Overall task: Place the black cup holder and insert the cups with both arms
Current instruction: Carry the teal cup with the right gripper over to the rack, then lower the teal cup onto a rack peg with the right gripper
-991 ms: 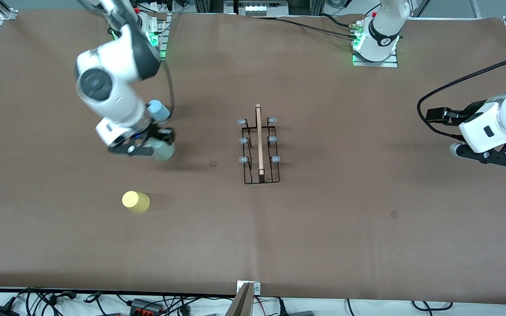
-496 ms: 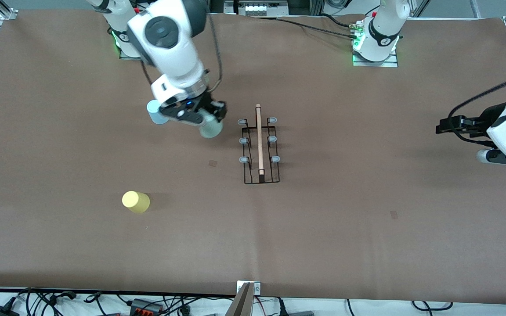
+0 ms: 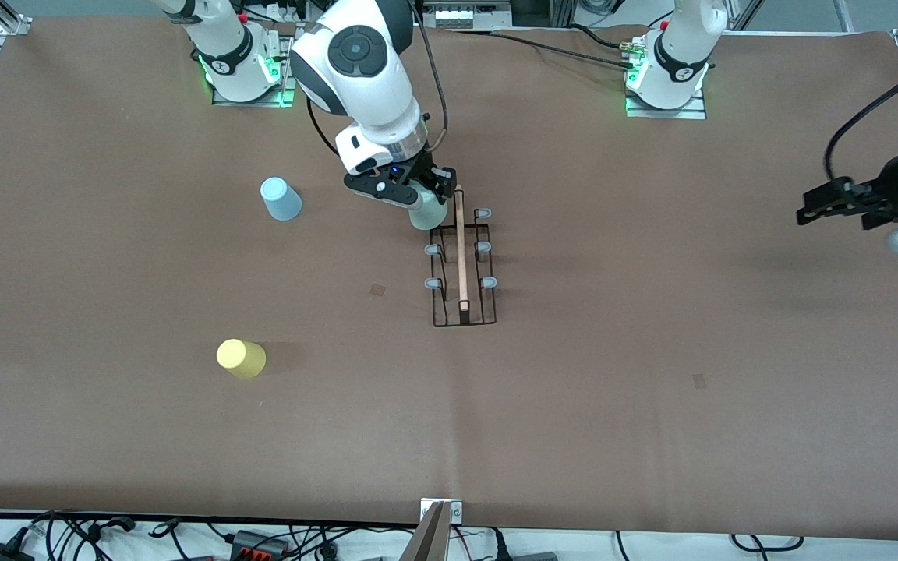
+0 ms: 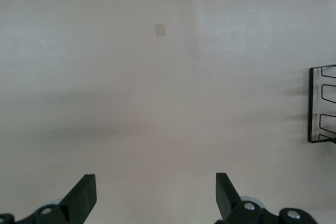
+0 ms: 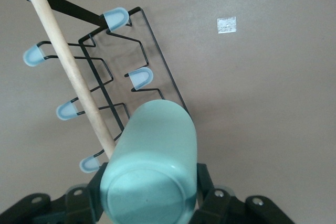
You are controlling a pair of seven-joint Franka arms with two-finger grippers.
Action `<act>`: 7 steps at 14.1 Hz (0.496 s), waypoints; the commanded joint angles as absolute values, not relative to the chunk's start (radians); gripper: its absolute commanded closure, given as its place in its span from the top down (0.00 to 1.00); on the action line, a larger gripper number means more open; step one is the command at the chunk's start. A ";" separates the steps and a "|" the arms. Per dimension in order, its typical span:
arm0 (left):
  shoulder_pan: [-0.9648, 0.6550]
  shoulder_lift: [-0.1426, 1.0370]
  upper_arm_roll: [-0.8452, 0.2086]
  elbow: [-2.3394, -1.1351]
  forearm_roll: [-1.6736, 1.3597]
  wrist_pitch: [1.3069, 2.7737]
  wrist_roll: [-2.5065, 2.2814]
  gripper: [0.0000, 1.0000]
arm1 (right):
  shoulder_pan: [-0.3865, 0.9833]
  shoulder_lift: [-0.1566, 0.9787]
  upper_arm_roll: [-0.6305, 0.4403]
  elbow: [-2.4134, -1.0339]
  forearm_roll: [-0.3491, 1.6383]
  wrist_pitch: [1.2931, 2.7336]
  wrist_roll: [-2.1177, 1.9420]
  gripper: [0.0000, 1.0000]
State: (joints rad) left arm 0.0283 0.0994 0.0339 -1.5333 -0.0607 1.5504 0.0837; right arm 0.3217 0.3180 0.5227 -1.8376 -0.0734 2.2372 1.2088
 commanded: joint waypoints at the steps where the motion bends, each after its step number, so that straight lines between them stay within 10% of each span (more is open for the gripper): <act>1: -0.002 0.058 0.072 -1.591 -0.064 1.586 0.083 1.00 | 0.336 0.344 0.517 -1.816 -0.113 2.240 1.232 0.03; 7: -0.012 0.035 0.071 -1.597 -0.014 1.614 0.064 1.00 | 0.339 0.391 0.515 -1.841 -0.167 2.292 1.236 0.04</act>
State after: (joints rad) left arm 0.0095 0.0778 0.0560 -1.5543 -0.0389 1.5935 0.0807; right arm 0.3259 0.3736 0.5215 -1.8386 -0.1315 2.2692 1.2107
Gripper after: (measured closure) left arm 0.000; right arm 0.322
